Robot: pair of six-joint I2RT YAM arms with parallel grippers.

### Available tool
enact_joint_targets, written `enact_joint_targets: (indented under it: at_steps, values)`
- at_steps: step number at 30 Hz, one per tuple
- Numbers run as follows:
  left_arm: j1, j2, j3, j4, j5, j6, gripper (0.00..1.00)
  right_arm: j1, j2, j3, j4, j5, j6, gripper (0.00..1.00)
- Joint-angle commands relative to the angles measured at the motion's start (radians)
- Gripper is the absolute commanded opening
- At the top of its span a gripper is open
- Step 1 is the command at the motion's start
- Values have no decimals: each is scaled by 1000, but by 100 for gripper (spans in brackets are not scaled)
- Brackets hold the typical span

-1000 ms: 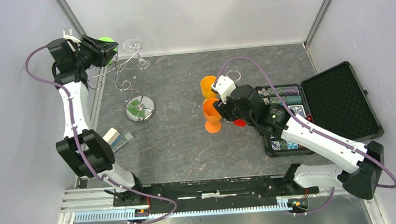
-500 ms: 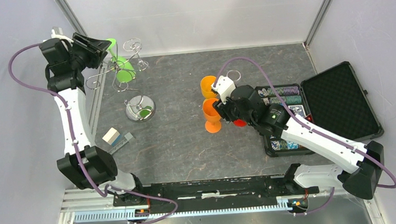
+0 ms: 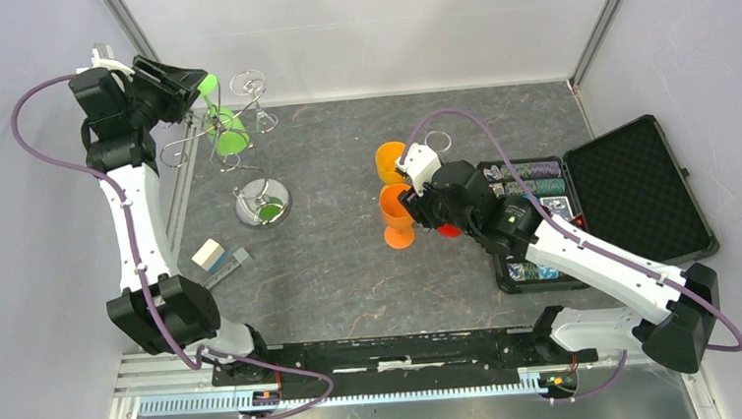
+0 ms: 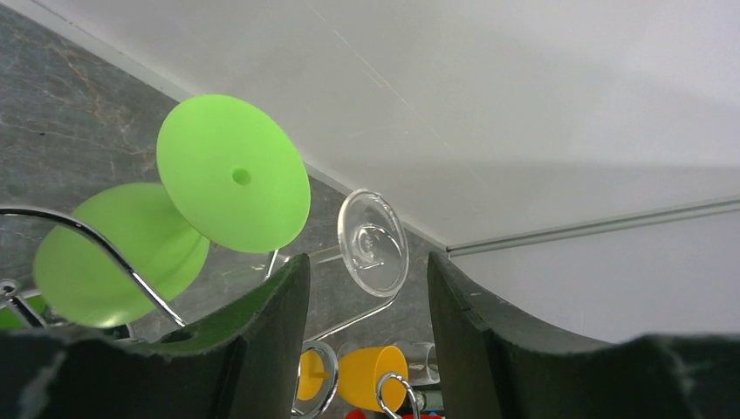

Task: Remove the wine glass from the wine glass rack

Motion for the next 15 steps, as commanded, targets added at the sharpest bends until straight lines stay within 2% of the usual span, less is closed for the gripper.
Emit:
enact_joint_targets:
  at_steps: [1, 7, 11, 15]
  values:
    - [-5, -40, 22, 87, 36, -36, 55, -2, -18, -9, 39, -19, 10, 62]
    - [-52, -69, 9, 80, -13, -30, 51, -2, -15, -11, 42, -23, 10, 62]
    - [-154, -109, 7, 3, -193, -12, 52, -2, -10, -13, 49, -31, 10, 62]
    - [-260, -148, -19, -9, -407, -6, 53, -1, -9, -16, 48, -38, 36, 62]
